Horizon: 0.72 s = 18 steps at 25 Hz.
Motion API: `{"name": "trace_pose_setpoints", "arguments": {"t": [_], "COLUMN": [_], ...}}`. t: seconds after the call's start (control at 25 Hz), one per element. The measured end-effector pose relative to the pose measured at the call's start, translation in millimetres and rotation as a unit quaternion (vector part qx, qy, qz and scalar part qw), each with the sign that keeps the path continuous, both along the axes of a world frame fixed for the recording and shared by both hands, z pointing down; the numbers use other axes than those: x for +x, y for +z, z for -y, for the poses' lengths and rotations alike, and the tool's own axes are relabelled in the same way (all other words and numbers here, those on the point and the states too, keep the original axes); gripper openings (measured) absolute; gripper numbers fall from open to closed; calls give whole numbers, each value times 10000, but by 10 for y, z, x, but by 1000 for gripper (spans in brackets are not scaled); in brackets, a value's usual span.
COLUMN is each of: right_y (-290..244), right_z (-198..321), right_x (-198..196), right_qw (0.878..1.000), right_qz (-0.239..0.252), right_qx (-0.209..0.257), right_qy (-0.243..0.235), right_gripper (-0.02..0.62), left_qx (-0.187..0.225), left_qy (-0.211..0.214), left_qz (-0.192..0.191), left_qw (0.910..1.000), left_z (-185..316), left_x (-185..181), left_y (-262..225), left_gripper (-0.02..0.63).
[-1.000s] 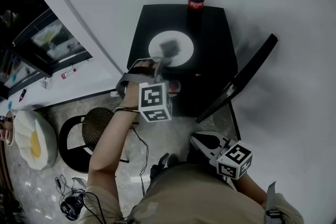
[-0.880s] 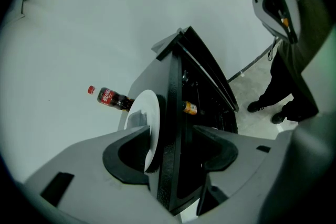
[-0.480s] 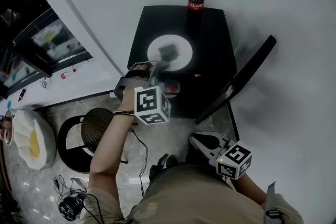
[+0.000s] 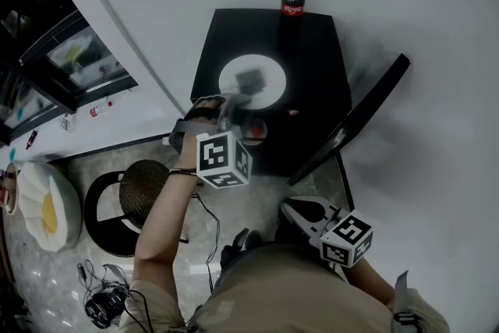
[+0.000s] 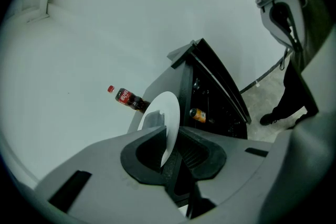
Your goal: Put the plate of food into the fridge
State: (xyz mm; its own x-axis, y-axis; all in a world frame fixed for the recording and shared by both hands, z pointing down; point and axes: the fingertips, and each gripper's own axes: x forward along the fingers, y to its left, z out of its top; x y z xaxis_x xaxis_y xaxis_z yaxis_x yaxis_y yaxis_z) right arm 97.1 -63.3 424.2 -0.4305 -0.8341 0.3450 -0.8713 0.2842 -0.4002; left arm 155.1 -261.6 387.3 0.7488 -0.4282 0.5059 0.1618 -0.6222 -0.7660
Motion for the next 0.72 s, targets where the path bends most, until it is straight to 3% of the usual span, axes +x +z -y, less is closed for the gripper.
{"name": "trace_pose_setpoints", "arguments": {"t": [0.72], "right_y": [19], "right_z": [121], "right_x": [-4], "right_qw": [9993], "right_qz": [372], "right_qx": [-54], "right_qy": [75], "right_gripper": [23], "left_qx": [-220], "left_qy": [44], "left_qz": [-367], "left_qw": [9991], "left_z": [-115], "left_x": [-169], "left_y": [-33], "left_gripper": [64]}}
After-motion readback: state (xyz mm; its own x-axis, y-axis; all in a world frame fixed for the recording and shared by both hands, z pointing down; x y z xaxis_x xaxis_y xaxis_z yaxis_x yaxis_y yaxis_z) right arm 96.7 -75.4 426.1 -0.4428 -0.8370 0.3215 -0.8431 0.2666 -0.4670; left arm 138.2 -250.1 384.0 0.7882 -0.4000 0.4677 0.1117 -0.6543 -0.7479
